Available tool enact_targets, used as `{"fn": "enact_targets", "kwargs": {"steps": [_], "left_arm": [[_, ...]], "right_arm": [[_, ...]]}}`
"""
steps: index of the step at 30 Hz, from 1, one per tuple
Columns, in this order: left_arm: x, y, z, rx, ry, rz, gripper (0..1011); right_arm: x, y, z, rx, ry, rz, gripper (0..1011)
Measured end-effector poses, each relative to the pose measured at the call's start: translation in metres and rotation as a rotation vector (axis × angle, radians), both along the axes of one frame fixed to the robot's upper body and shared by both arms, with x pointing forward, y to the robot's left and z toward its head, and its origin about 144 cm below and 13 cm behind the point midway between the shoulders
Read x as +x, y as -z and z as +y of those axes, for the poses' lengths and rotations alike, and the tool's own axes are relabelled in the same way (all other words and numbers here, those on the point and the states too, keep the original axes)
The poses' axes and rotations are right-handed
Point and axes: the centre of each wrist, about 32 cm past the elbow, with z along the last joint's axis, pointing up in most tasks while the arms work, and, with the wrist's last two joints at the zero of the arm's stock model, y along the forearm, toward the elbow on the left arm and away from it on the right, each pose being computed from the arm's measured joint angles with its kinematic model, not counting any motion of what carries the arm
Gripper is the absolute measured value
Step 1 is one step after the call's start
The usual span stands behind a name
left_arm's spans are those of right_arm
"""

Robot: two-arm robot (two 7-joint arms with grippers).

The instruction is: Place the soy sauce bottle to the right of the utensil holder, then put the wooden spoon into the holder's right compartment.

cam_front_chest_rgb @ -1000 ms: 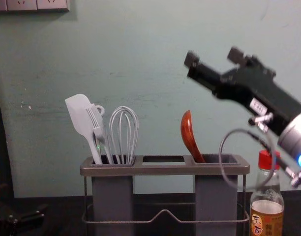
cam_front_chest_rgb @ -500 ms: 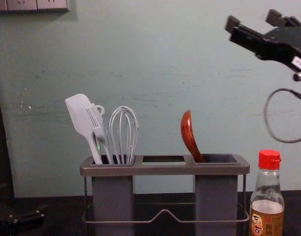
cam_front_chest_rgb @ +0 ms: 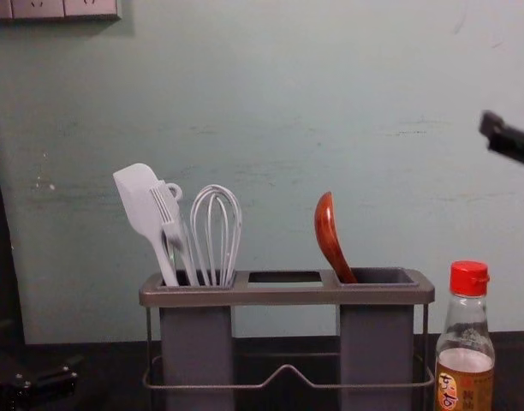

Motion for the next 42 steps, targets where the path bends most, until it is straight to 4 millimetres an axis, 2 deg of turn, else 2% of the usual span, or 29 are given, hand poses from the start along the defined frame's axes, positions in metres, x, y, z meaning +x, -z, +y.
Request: {"fn": "enact_targets", "kwargs": {"steps": [8, 14, 25, 36, 42], "left_arm": [[0.0, 0.0, 0.0, 0.0, 0.0, 0.0, 1000], [0.0, 0.0, 0.0, 0.0, 0.0, 0.0, 1000], [0.0, 0.0, 0.0, 0.0, 0.0, 0.0, 1000], [0.0, 0.0, 0.0, 0.0, 0.0, 0.0, 1000], [0.0, 0.0, 0.0, 0.0, 0.0, 0.0, 1000]], "right_arm": [[-0.011, 0.031, -0.014, -0.014, 0.106, 0.203, 1002], [-0.014, 0.044, -0.02, -0.033, 0.162, 0.334, 1002], [0.002, 0.046, -0.014, -0.133, 0.169, 0.456, 1002], [0.01, 0.05, 0.002, -0.185, 0.169, 0.447, 1002], [0.01, 0.05, 0.002, -0.186, 0.168, 0.445, 1002]]}}
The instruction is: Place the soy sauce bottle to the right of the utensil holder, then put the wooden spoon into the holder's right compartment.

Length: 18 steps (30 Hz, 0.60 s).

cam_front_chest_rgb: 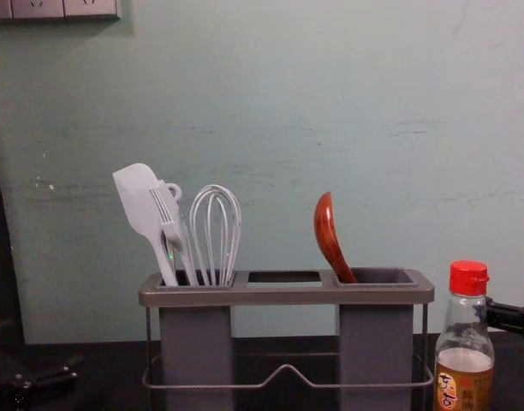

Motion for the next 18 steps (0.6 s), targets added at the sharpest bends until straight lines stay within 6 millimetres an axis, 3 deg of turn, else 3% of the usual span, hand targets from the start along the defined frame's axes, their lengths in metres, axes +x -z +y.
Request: {"fn": "enact_targets", "kwargs": {"steps": [18], "left_arm": [[0.0, 0.0, 0.0, 0.0, 0.0, 0.0, 1000]], "right_arm": [[-0.0002, -0.0009, -0.0009, 0.003, 0.001, -0.002, 1002]]}}
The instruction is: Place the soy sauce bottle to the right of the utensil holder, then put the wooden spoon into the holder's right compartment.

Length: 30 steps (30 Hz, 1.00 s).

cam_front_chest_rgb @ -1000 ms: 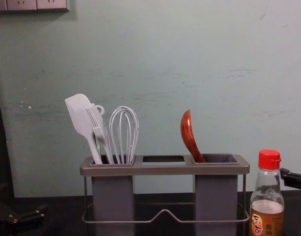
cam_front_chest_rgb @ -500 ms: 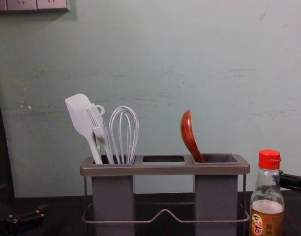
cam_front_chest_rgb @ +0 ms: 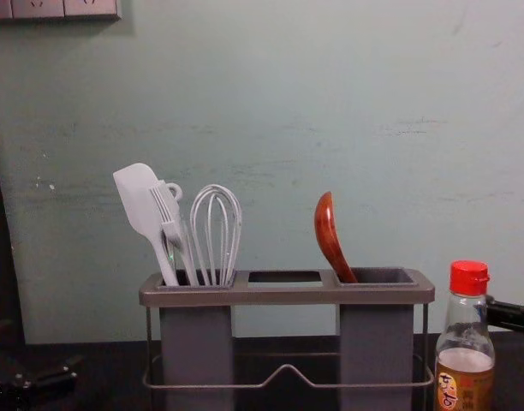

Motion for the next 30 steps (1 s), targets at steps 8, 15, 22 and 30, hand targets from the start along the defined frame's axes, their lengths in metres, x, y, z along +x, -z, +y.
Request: {"fn": "enact_targets", "kwargs": {"steps": [8, 15, 22, 30], "left_arm": [[0.0, 0.0, 0.0, 0.0, 0.0, 0.0, 1000], [0.0, 0.0, 0.0, 0.0, 0.0, 0.0, 1000], [0.0, 0.0, 0.0, 0.0, 0.0, 0.0, 1000], [0.0, 0.0, 0.0, 0.0, 0.0, 0.0, 1000]], "right_arm": [[-0.0001, -0.0002, -0.0003, 0.001, 0.0, -0.001, 1002], [-0.0001, -0.0003, -0.0003, 0.001, 0.0, -0.001, 1002], [-0.0001, -0.0003, -0.0003, 0.001, 0.0, -0.001, 1002], [-0.0001, -0.0003, -0.0003, 0.001, 0.0, -0.001, 1002]]}}
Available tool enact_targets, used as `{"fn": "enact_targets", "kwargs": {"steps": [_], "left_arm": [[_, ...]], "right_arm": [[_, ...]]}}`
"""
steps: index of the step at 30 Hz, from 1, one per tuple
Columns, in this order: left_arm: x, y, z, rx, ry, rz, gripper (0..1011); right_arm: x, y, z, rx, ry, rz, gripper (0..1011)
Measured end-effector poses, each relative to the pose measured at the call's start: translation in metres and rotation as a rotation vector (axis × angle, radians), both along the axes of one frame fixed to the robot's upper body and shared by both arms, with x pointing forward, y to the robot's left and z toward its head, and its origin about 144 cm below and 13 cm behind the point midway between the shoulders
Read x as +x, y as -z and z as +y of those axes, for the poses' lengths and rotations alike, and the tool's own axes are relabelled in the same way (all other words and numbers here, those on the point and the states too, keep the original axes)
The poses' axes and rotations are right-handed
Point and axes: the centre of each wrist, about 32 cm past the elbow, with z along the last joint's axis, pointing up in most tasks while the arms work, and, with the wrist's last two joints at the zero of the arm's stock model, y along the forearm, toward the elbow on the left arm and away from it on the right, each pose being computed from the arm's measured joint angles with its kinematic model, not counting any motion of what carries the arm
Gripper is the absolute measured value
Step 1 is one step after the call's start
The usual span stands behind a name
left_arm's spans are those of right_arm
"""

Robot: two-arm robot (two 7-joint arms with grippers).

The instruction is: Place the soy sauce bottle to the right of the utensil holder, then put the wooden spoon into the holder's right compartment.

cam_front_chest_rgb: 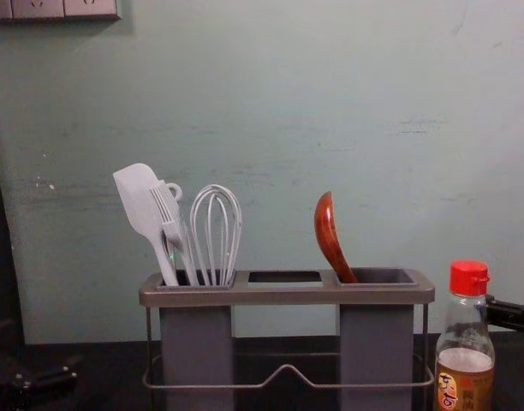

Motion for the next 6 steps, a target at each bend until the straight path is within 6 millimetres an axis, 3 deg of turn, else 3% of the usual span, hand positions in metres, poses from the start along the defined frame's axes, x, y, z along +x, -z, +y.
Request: {"fn": "enact_targets", "kwargs": {"steps": [6], "left_arm": [[0.0, 0.0, 0.0, 0.0, 0.0, 0.0, 1000]], "right_arm": [[0.0, 0.0, 0.0, 0.0, 0.0, 0.0, 1002]]}}
